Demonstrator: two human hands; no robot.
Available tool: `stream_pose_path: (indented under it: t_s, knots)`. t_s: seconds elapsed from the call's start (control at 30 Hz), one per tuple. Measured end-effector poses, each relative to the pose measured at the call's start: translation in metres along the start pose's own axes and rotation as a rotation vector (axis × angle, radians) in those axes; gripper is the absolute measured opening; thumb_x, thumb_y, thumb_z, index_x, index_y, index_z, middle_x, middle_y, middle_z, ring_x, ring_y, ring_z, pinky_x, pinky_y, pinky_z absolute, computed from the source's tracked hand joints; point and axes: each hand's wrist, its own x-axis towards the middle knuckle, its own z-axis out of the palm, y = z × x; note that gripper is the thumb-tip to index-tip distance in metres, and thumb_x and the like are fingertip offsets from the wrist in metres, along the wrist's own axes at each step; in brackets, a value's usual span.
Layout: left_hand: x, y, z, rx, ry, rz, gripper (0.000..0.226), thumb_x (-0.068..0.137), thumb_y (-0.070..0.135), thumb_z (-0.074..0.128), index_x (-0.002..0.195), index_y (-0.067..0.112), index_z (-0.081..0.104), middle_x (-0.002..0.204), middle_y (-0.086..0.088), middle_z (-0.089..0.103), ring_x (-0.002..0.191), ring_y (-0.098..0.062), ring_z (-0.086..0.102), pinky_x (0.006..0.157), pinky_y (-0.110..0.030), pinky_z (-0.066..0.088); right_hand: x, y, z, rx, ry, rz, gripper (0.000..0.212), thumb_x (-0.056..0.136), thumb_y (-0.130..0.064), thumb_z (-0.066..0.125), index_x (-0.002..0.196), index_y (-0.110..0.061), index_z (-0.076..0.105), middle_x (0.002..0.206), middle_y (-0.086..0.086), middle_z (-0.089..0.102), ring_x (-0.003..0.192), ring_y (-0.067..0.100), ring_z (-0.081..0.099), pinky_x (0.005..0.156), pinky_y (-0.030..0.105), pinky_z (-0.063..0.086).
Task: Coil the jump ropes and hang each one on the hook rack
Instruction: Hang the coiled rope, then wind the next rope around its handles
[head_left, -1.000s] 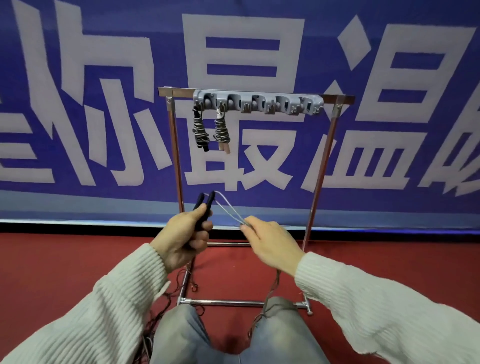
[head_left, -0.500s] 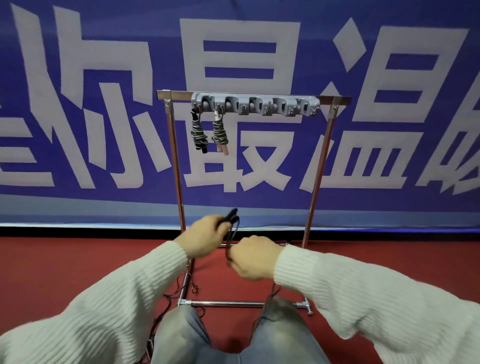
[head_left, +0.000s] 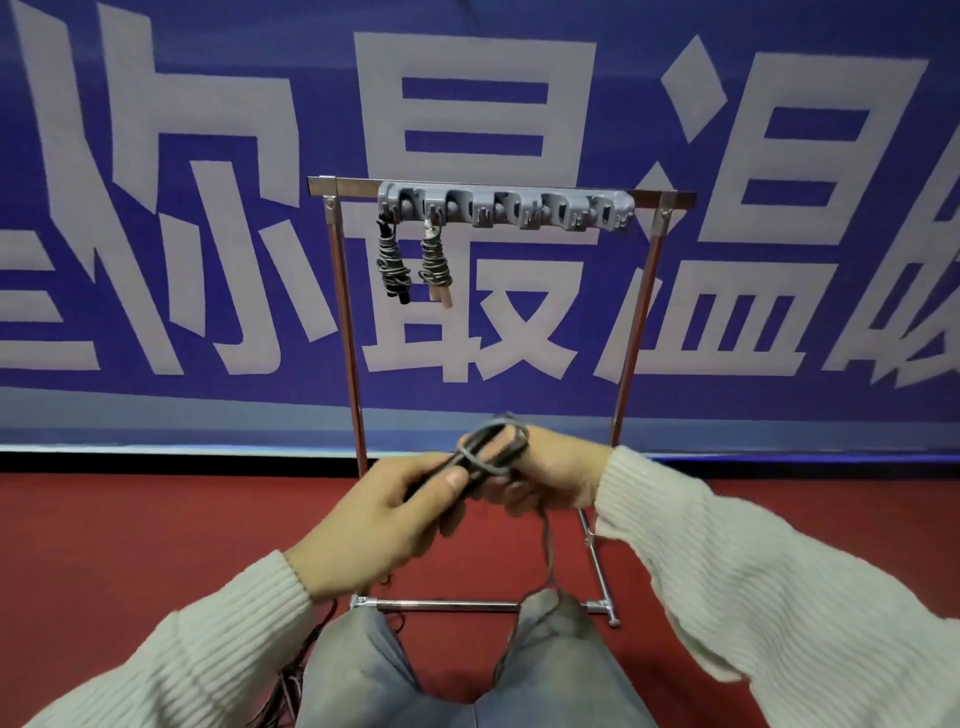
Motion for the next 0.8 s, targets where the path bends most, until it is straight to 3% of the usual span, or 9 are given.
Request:
stream_pose_path:
  t_s: [0.1,0.17,0.3,0.37,0.43,0.53,0.6,0.7,0.8]
  knots:
    - [0.009,-0.007,-0.002,-0.109,0.302,-0.135,0.05,0.107,0.037,0.049,0.098,-0.011,0.06,0.053,0.001,0.043,0.039,-0.012,0.029,0.04,-0.018,0.023,0.004,0.028,0.022,-0.005,0.251,-0.018,0.034,0.107,-0.045,0.045,0.088,-0.022,0.061,0.061,-0.005,0.029,0.044,0.006,0.019,0.041,0.021,0.015]
    - [0.018,-0.021,-0.006,0.005,0.409,-0.229,0.046,0.106,0.037,0.049,0.093,-0.005,0.064,0.053,0.0,0.049,0.039,-0.014,0.035,0.04,-0.022,0.027,0.003,0.042,0.034,-0.3,0.42,-0.1,0.039,0.108,-0.045,0.041,0.09,-0.019,0.064,0.058,-0.007,0.037,0.045,0.009,0.029,0.046,0.027,0.026]
    - [0.026,-0.054,-0.015,0.578,0.241,-0.313,0.028,0.103,0.043,0.051,0.1,0.015,0.051,0.077,-0.008,0.069,0.065,-0.024,0.061,0.061,-0.037,0.042,-0.013,0.031,0.034,-1.237,0.435,-0.102,0.028,0.102,-0.039,0.047,0.095,-0.021,0.066,0.077,-0.001,0.065,0.076,0.023,0.064,0.067,0.039,0.048]
    - [0.024,-0.059,-0.007,0.812,0.021,-0.207,0.023,0.104,0.043,0.047,0.111,0.022,0.054,0.093,-0.007,0.071,0.085,-0.032,0.066,0.069,-0.038,0.043,-0.019,0.006,0.025,-1.389,0.35,-0.115,0.02,0.1,-0.035,0.053,0.105,-0.028,0.071,0.091,-0.005,0.072,0.088,0.017,0.067,0.076,0.036,0.052]
    - [0.019,-0.049,0.007,0.885,-0.242,-0.037,0.023,0.105,0.041,0.045,0.119,0.027,0.057,0.096,-0.003,0.07,0.084,-0.028,0.064,0.07,-0.034,0.038,-0.022,-0.015,0.013,-1.17,0.243,-0.142,0.014,0.095,-0.027,0.067,0.105,-0.029,0.077,0.083,-0.016,0.071,0.079,-0.002,0.064,0.075,0.019,0.047]
    - [0.012,-0.027,0.022,0.687,-0.396,0.165,0.019,0.105,0.04,0.046,0.102,0.027,0.059,0.07,0.005,0.056,0.058,-0.014,0.048,0.059,-0.028,0.033,-0.019,-0.019,-0.002,-0.677,0.182,-0.217,0.01,0.088,-0.013,0.079,0.095,-0.018,0.073,0.081,-0.014,0.07,0.075,-0.002,0.063,0.076,0.016,0.046]
    - [0.009,-0.019,0.019,0.43,-0.251,0.171,0.021,0.102,0.043,0.051,0.088,0.029,0.06,0.065,0.003,0.058,0.053,-0.011,0.047,0.055,-0.029,0.037,-0.017,-0.002,-0.006,-0.37,0.222,-0.232,0.007,0.09,-0.011,0.074,0.089,-0.015,0.068,0.072,-0.01,0.065,0.064,0.002,0.057,0.063,0.016,0.045]
    - [0.011,-0.02,0.008,0.138,0.075,0.059,0.023,0.094,0.044,0.057,0.082,0.025,0.063,0.062,0.003,0.059,0.051,-0.017,0.046,0.05,-0.028,0.036,-0.012,0.028,0.004,-0.026,0.265,-0.105,0.017,0.097,-0.029,0.061,0.083,-0.019,0.062,0.061,-0.003,0.048,0.047,0.007,0.033,0.042,0.02,0.022]
    - [0.021,-0.032,0.001,-0.179,0.285,-0.163,0.017,0.103,0.028,0.058,0.092,0.016,0.052,0.061,-0.004,0.057,0.043,-0.014,0.033,0.04,-0.02,0.024,-0.008,0.048,0.019,-0.115,0.371,-0.02,0.042,0.108,-0.046,0.042,0.082,-0.017,0.06,0.058,-0.003,0.039,0.044,0.011,0.026,0.044,0.023,0.023]
